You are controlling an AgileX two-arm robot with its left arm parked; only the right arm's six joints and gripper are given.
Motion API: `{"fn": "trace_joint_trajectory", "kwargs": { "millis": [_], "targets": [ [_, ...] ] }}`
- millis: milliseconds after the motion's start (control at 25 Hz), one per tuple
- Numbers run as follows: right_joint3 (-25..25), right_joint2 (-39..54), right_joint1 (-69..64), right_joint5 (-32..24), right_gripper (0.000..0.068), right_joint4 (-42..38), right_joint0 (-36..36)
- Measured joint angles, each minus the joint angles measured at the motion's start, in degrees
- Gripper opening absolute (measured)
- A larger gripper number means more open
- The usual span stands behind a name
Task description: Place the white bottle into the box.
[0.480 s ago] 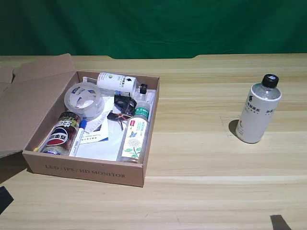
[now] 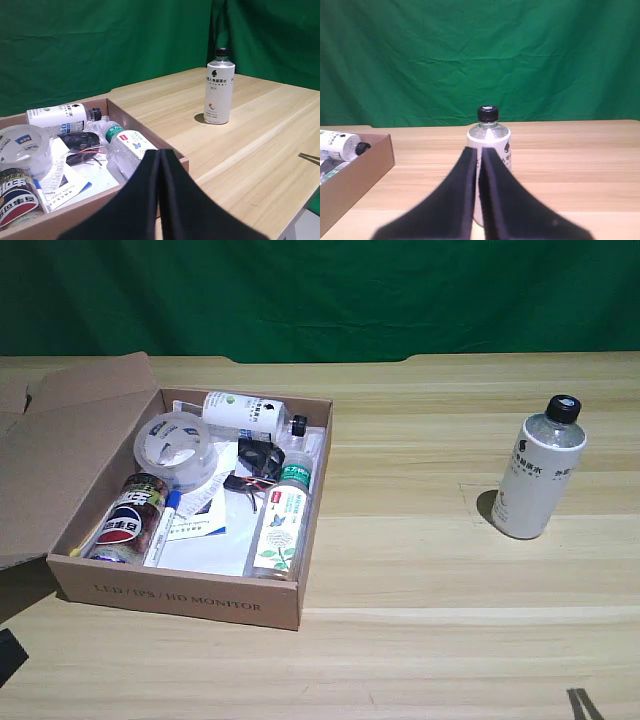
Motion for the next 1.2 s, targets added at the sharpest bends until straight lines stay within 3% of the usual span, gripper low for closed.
{"fn": "trace_joint_trajectory", "kwargs": {
  "millis": [240,480,760,920,1040,1200],
  "targets": [
    [-0.05,-0.35,0.00,0.97,0.0003,-4.03,0.00],
    [-0.47,-7.84,0.00,1.51,0.0003,-8.70,0.00],
    [-0.47,-9.76,0.00,-2.18,0.0003,-5.15,0.00],
    [-0.47,-9.76,3.62,-2.49,0.0024,-7.19,0.00],
    [-0.47,-9.83,11.94,-1.31,0.0120,-10.08,0.00],
    [-0.72,-13.04,26.30,-0.33,0.0421,-11.54,0.00]
  ]
}}
